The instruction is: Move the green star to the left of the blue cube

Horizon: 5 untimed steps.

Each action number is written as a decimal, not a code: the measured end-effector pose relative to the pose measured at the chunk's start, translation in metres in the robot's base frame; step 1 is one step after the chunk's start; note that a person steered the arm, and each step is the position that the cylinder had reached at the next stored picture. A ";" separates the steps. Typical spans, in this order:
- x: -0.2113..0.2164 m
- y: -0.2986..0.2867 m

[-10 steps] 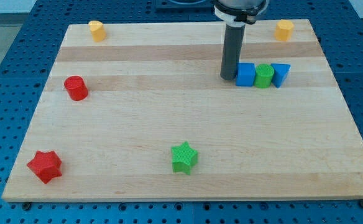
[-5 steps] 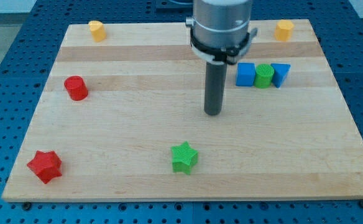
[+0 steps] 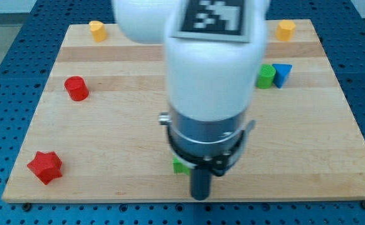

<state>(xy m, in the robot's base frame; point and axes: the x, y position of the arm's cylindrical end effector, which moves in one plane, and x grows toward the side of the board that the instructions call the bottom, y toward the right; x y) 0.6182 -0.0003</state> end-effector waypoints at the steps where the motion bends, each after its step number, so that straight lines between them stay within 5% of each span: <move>1: -0.005 -0.011; 5: -0.082 -0.025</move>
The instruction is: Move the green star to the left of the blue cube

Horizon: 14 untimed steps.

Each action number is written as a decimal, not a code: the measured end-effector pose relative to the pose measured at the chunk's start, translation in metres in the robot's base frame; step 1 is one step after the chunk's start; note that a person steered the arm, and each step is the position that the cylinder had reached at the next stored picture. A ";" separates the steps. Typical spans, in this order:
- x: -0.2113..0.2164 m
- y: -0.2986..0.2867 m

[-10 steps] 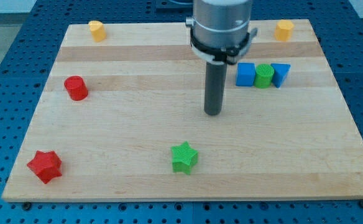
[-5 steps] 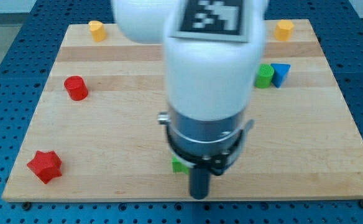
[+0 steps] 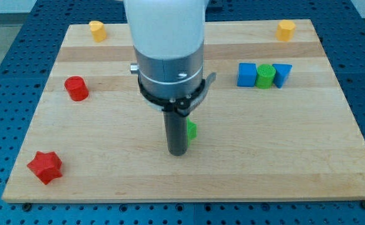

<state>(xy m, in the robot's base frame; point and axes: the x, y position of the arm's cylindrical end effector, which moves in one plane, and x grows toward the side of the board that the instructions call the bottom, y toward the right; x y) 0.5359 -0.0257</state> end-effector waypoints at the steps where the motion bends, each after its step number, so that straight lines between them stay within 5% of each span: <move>1: -0.024 0.000; 3: -0.082 0.005; 9: -0.071 0.060; 14: -0.122 0.065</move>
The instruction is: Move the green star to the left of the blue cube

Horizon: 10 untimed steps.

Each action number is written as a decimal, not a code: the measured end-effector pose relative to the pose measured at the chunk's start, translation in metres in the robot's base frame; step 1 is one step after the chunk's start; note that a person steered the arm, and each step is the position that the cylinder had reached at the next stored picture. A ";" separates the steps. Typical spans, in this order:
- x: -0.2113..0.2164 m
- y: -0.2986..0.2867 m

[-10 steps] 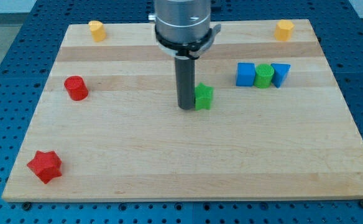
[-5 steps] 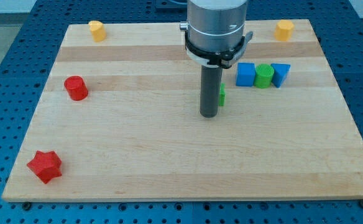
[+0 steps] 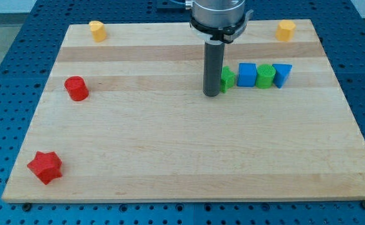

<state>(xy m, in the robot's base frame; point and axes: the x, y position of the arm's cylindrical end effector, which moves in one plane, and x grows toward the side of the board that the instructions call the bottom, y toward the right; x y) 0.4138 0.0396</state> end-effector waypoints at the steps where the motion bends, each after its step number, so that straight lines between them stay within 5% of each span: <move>1: -0.005 0.000; 8: -0.015 0.015; 10: -0.015 -0.038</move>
<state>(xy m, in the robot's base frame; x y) 0.3992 0.0019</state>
